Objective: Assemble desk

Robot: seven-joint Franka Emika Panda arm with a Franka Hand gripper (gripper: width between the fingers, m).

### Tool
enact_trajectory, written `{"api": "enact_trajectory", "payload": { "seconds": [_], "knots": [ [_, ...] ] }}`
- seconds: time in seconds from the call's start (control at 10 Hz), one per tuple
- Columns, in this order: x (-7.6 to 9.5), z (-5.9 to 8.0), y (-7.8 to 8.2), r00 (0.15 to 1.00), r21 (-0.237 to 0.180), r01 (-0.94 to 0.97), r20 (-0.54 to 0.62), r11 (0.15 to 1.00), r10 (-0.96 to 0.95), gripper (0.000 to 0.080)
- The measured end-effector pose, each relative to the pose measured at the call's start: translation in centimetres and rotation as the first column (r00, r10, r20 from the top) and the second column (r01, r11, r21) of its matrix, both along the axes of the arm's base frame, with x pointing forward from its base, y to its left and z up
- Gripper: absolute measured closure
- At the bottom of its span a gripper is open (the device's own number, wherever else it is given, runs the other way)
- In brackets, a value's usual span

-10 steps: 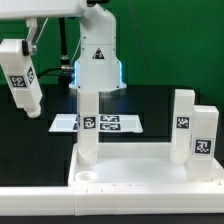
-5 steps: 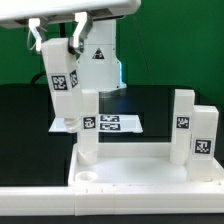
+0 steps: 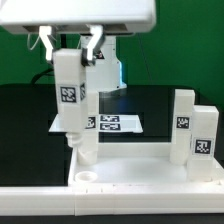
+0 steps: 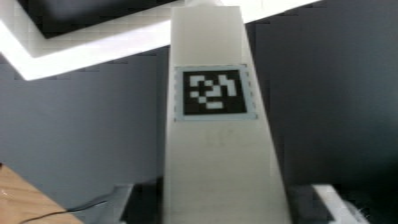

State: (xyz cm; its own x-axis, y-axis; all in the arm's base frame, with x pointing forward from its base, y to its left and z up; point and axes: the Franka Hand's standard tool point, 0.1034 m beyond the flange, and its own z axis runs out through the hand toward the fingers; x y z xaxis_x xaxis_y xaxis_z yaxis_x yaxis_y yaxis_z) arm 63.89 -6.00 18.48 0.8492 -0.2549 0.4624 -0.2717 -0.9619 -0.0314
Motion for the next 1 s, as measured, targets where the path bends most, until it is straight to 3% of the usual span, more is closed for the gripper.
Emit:
{"api": "enact_trajectory", "payload": {
  "seconds": [0.1,0.2,0.7,1.0],
  "knots": [
    [1.0,-0.8,1.0,0.999,-0.037,-0.037,0.024,0.999,0.038,0.0511],
    [1.2,-1.4,1.0,0.997,-0.065,-0.058,0.041,0.996,0.061,0.0511],
    [0.6,-2.1,1.2,0.998,-0.063,-0.062,0.030,0.996,0.063,0.0511],
    [-0.8,-1.1,0.0,0.993,-0.063,-0.113,0.024,0.992,0.115,0.0511]
  ]
}}
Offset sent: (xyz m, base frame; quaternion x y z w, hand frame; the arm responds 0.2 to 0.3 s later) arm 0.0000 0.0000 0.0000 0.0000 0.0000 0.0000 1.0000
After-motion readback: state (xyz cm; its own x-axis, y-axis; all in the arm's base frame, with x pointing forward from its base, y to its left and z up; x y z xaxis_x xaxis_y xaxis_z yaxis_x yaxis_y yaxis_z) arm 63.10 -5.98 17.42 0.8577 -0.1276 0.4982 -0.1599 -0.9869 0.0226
